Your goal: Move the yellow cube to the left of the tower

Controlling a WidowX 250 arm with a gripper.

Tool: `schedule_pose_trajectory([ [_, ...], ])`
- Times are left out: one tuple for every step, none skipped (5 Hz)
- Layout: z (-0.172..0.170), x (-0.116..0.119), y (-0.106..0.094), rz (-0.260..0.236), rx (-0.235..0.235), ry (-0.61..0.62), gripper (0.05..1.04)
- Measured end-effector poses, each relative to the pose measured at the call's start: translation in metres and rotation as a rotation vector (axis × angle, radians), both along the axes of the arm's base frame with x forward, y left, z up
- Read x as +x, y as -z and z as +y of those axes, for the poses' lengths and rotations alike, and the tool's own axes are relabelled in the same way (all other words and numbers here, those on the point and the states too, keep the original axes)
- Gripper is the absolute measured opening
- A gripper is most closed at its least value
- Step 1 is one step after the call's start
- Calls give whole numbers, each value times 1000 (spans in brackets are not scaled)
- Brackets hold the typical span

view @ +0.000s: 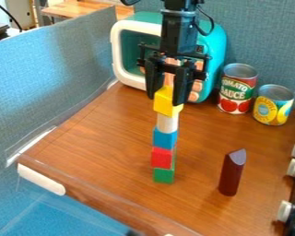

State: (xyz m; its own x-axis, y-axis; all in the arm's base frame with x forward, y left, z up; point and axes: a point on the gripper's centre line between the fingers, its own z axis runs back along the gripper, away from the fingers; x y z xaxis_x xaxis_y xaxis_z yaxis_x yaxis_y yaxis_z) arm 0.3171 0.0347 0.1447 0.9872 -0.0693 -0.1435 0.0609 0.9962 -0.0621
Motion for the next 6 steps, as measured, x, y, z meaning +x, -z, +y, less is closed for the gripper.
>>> schedule_pose_trajectory([
  [0,0,0,-1,-1,-17,572],
  [11,-6,-15,-25,16,-62,572],
  [30,-8,-22,-50,9,-167,572],
  [50,-5,-31,-81,-32,-242,572],
  [68,-3,-6,-4,-45,-304,572],
  [78,3,7,-33,-14,-383,572],
])
